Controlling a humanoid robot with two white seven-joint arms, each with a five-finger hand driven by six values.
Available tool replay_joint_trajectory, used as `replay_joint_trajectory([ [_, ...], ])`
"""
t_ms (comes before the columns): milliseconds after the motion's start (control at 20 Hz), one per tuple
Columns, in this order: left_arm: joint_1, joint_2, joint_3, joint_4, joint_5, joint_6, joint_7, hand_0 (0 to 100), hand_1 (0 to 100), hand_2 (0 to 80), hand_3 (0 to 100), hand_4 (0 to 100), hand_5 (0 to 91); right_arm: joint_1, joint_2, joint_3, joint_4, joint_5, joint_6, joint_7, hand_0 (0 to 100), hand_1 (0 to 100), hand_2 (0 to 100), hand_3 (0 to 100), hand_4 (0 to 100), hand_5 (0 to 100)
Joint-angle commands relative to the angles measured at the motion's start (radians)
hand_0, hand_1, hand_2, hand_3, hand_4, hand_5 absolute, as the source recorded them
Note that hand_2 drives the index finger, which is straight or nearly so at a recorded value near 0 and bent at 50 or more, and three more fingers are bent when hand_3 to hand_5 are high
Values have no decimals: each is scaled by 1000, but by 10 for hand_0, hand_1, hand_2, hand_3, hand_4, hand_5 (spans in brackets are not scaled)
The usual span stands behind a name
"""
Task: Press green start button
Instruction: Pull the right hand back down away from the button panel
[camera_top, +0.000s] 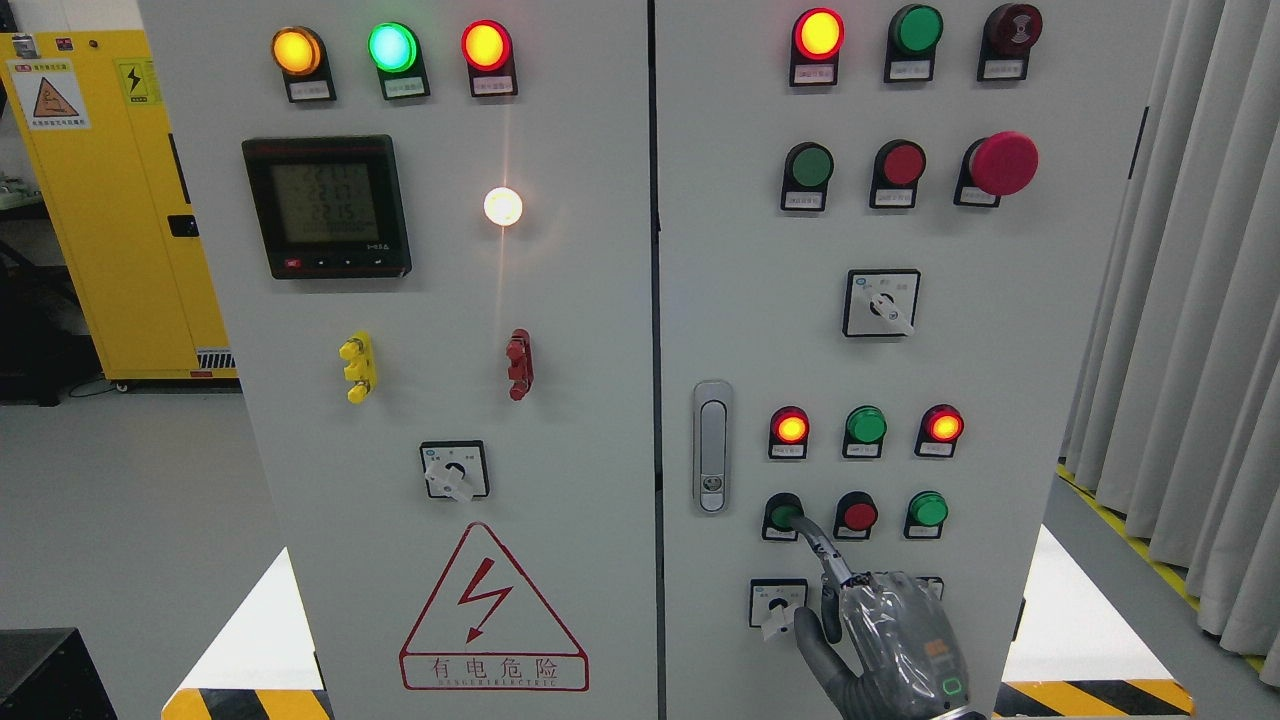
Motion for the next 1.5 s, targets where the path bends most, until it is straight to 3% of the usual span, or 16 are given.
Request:
replay_joint_trajectory([
  [0,0,0,0,1,0,0,0,120,556,0,0,0,0,-4,-2,13,6,-1,2,1,728,942,0,919,1000,1000],
  [450,0,0,0,1,0,0,0,120,556,0,0,0,0,1,0,13,-3,-7,1,-2,725,939,0,921,1000,1000],
  [950,0,0,0,1,0,0,0,120,556,0,0,0,0,51,6,15,-123,-24,-7,-16,764,929,0,925,1000,1000],
  [1050,0,0,0,1,0,0,0,120,556,0,0,0,0,70,9,27,-133,-92,-14,-16,792,925,0,918,1000,1000],
  [1200,0,0,0,1,0,0,0,120,556,0,0,0,0,102,9,97,-159,-313,-7,-12,810,910,4,907,958,947],
  [1450,1,0,0,1,0,0,0,120,556,0,0,0,0,151,9,116,-179,-516,-13,-4,781,885,44,802,839,859],
])
